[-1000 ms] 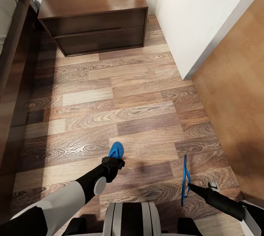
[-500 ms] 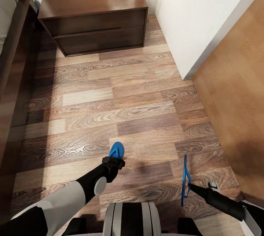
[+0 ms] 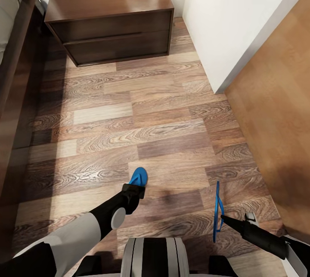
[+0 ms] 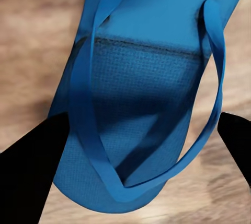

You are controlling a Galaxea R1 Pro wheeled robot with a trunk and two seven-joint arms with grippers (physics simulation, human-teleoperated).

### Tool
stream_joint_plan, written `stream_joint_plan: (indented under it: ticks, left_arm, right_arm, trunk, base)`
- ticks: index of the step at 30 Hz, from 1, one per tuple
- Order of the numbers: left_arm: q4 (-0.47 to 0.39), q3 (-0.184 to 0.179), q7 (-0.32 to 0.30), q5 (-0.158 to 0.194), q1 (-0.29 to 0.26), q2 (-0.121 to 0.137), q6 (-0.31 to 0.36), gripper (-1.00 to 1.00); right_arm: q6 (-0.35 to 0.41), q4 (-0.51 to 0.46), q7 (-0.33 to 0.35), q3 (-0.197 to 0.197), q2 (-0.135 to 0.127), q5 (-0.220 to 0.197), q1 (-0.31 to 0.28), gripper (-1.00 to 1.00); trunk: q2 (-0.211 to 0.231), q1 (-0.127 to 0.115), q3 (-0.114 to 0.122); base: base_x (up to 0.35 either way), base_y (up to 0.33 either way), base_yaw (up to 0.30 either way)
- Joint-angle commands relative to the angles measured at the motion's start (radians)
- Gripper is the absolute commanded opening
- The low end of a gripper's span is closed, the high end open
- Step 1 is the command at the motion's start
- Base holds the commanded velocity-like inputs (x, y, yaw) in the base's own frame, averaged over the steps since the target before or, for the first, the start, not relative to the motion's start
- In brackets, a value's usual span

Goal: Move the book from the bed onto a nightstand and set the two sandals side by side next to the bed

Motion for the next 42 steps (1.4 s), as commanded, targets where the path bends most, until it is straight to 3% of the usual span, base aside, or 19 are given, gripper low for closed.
stream_joint_plan:
  ticks: [1, 29, 42]
  left_arm:
    - [-0.001, -0.003, 0.000, -0.006, -0.001, 0.000, -0.005, -1.00]
    - [-0.003, -0.004, -0.002, -0.005, -0.001, -0.002, -0.008, -1.00]
    - [-0.004, -0.004, -0.005, -0.005, 0.000, -0.010, -0.012, -1.00]
  right_arm:
    - [0.010, 0.000, 0.001, 0.000, 0.000, -0.003, 0.000, -1.00]
    - [0.010, 0.000, 0.001, 0.000, -0.001, -0.003, 0.000, -1.00]
    - [0.010, 0.000, 0.001, 0.000, -0.001, -0.003, 0.000, -1.00]
  trunk:
    - [0.000, 0.000, 0.000]
    - [0.000, 0.000, 0.000]
    - [0.003, -0.006, 0.050]
  base:
    - [0.000, 0.000, 0.000]
    - [0.000, 0.000, 0.000]
    - [0.000, 0.000, 0.000]
